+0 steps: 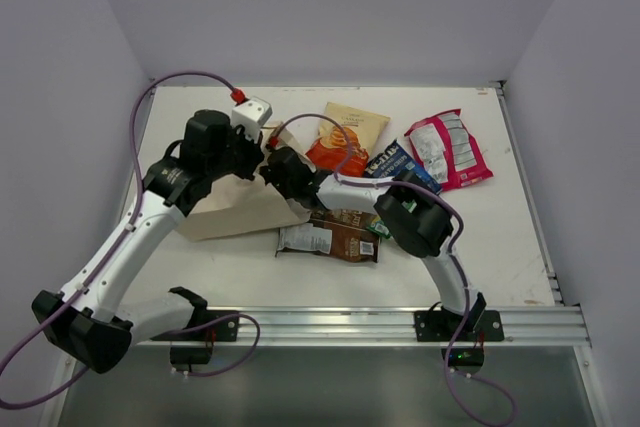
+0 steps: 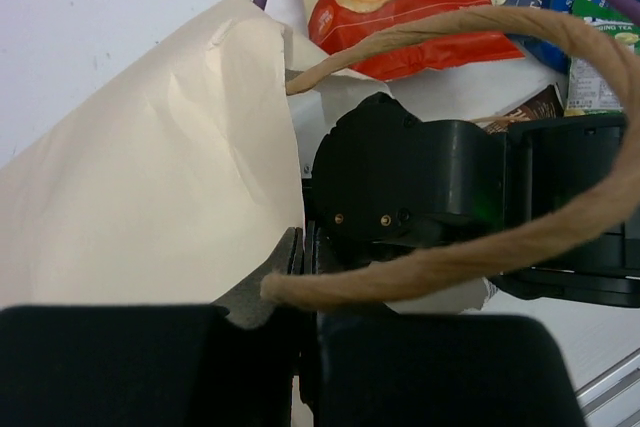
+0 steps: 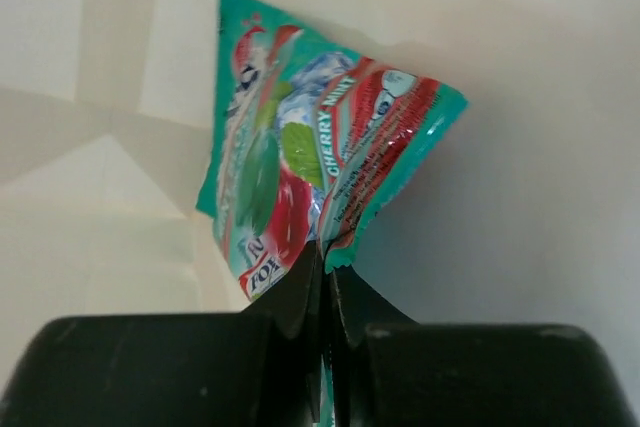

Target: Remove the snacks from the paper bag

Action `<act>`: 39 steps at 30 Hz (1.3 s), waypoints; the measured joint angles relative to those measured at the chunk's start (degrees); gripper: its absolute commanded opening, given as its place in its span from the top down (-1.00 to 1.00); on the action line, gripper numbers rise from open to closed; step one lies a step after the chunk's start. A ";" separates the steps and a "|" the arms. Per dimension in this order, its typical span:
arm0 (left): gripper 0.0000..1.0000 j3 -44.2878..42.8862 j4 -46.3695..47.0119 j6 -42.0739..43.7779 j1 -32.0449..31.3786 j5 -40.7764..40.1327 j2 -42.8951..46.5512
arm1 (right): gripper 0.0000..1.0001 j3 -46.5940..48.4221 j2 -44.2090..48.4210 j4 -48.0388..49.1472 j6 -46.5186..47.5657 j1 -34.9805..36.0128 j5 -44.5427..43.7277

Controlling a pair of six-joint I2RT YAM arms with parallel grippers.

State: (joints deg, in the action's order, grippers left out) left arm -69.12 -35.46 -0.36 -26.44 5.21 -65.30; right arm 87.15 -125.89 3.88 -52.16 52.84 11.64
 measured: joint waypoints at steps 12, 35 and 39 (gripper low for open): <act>1.00 5.57 1.88 -0.07 -0.59 -10.03 2.27 | 1.00 -8.92 18.99 -2.51 8.87 -2.25 -1.51; 1.00 1.60 3.37 -0.11 2.12 -15.72 -1.90 | 1.00 -28.79 61.92 -21.49 11.39 -42.05 -7.06; 1.00 -1.11 4.09 -0.04 2.38 -14.51 -2.25 | 1.00 -33.86 70.20 -24.04 7.45 -58.12 -10.38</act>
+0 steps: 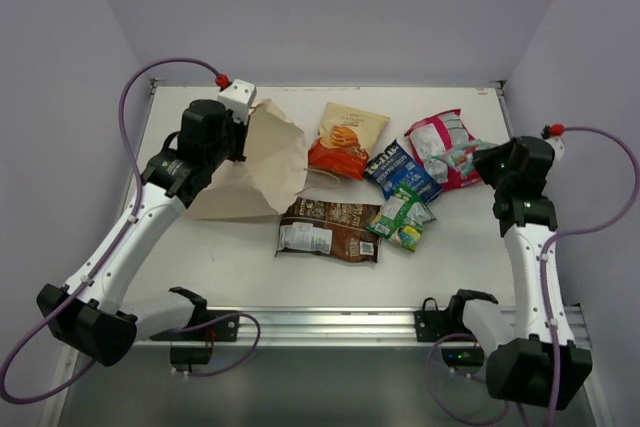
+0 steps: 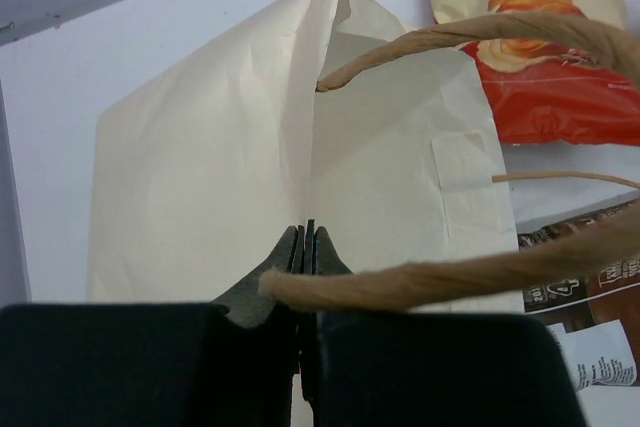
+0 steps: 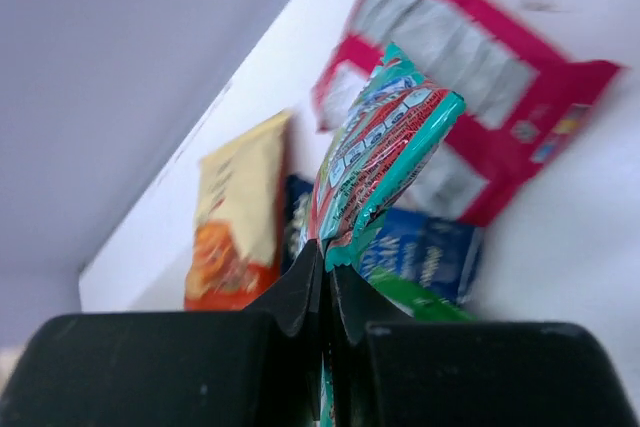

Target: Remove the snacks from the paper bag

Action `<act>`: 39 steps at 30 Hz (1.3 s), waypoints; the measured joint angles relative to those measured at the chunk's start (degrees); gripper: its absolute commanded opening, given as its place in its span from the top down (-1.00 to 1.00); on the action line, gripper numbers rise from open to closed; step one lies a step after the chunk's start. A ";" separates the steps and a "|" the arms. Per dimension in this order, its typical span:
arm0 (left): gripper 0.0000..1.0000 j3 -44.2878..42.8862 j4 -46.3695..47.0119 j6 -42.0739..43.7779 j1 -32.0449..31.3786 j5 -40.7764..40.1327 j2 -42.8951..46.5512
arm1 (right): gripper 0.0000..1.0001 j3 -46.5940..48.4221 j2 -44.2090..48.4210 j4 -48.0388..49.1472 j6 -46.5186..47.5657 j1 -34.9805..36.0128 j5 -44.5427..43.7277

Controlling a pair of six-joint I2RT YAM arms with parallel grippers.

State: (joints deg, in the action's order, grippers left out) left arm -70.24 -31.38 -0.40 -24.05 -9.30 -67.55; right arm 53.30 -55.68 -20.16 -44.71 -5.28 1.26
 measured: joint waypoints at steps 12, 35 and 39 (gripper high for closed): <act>1.00 -1.14 1.01 0.00 0.37 8.72 0.70 | -0.67 -21.46 -3.30 -1.84 -13.90 -9.40 -4.35; 1.00 10.93 5.38 15.13 0.42 23.21 18.78 | -0.98 8.92 8.11 -15.52 9.90 -1.27 5.64; 1.00 12.39 5.33 16.02 0.42 23.85 22.36 | -0.98 8.31 7.67 -13.38 15.21 0.76 13.18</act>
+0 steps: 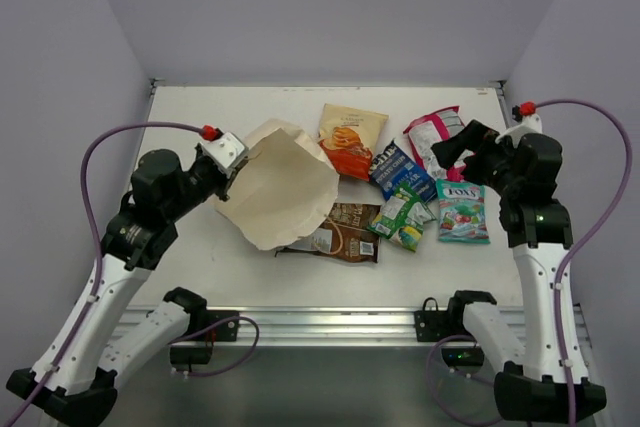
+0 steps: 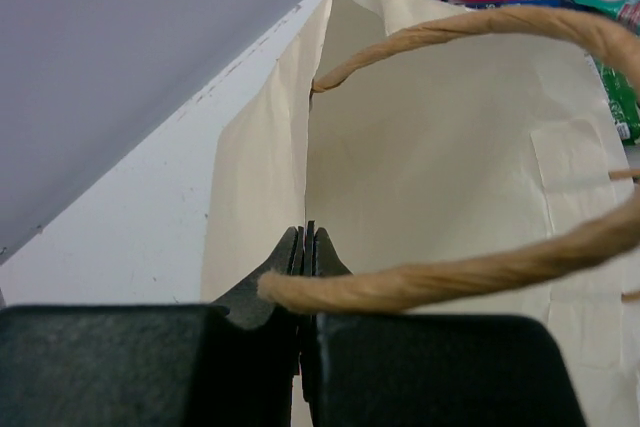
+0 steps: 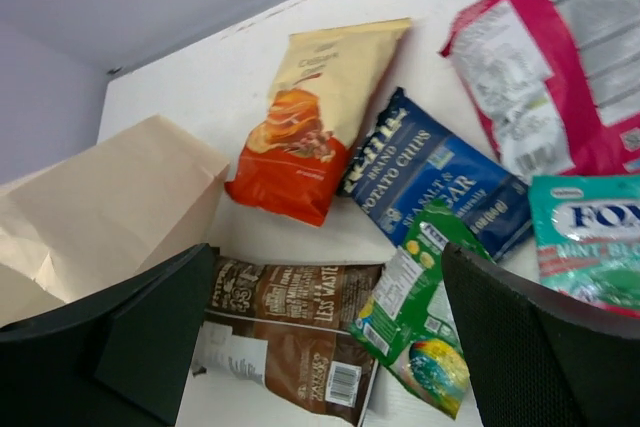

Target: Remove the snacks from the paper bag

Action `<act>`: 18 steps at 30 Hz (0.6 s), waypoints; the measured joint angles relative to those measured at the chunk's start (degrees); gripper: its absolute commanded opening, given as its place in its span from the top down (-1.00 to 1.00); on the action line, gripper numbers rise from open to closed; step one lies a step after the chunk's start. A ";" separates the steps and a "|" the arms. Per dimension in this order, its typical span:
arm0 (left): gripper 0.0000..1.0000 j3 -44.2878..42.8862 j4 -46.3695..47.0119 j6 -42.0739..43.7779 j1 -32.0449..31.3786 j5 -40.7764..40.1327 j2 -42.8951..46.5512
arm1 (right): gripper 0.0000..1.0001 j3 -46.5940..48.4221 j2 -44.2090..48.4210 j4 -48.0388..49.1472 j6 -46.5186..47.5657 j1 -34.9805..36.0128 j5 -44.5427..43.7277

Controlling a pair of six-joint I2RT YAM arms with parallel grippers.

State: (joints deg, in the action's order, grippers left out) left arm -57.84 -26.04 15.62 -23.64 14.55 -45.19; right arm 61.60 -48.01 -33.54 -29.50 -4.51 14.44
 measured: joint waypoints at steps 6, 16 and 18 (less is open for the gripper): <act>1.00 -1.09 -1.90 2.27 0.00 -2.21 1.53 | -0.98 -1.46 -1.18 3.52 4.63 4.22 8.17; 1.00 -3.93 -2.73 0.11 0.00 -2.38 -0.94 | -0.98 -2.10 -2.64 6.03 6.29 8.59 12.24; 1.00 -6.78 -2.03 -1.81 0.02 -3.43 -3.96 | -0.98 -2.10 -3.10 6.12 6.27 9.11 12.24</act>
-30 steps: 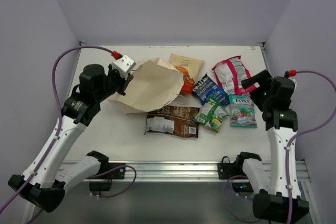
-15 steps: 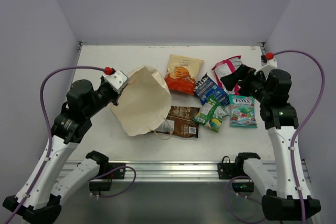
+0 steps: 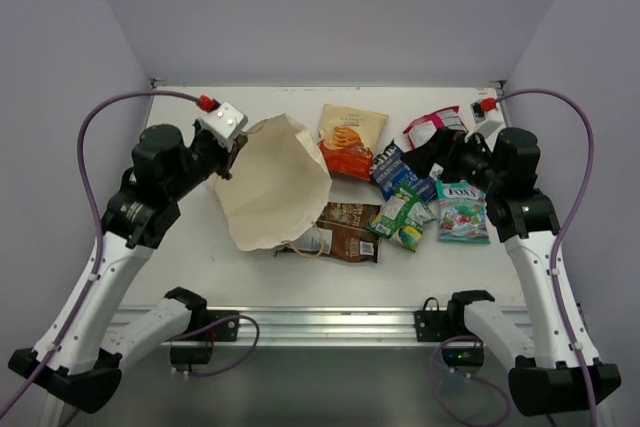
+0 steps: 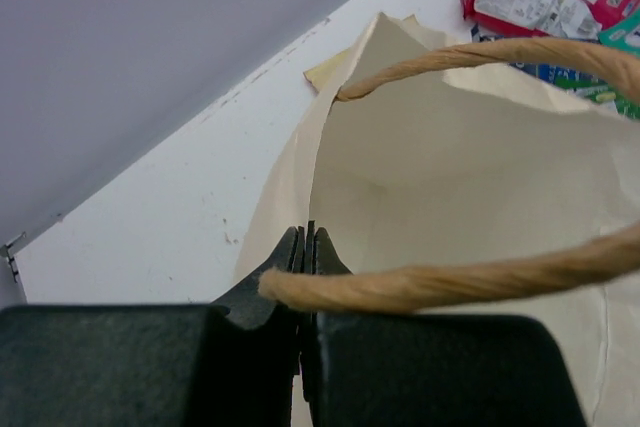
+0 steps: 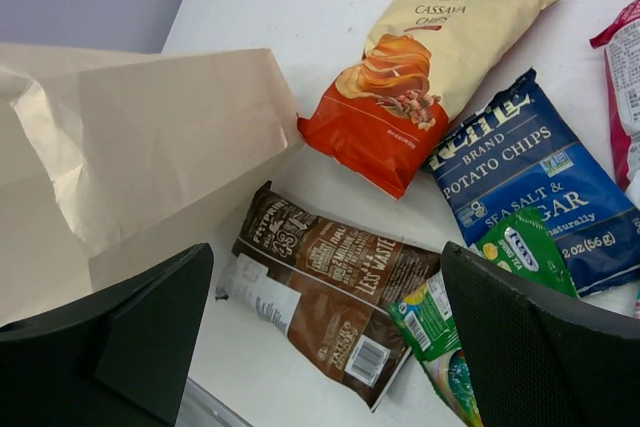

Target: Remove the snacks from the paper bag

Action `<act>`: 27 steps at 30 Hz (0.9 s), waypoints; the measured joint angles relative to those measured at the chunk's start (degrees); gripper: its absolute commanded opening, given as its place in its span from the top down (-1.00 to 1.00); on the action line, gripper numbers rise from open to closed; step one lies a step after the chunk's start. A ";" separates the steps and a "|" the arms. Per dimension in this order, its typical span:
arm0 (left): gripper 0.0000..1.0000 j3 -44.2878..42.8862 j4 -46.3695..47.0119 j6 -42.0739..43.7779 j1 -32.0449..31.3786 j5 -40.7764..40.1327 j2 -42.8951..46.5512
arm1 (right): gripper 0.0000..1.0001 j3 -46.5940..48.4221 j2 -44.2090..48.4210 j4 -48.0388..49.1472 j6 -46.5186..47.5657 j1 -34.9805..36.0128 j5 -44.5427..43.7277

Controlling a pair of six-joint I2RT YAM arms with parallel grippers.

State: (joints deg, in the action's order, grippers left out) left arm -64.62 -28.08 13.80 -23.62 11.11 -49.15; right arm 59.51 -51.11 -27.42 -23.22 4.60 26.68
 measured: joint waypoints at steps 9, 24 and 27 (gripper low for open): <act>1.00 -14.56 1.46 -15.41 5.53 -3.82 -18.56 | -0.98 0.02 -0.22 -0.02 0.00 1.84 -0.17; 1.00 -10.25 5.29 -29.88 23.10 -0.24 -25.18 | -0.98 0.02 1.01 -2.21 0.42 2.10 -1.73; 1.00 -8.74 5.16 -29.81 24.24 -1.01 -24.87 | -0.98 0.02 0.98 -2.54 0.42 2.10 -1.90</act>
State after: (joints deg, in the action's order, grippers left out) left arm -73.36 -22.92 -16.01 0.62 10.11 -74.02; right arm 59.53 -50.13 -29.95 -22.81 6.70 24.77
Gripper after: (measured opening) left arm 0.034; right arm 0.989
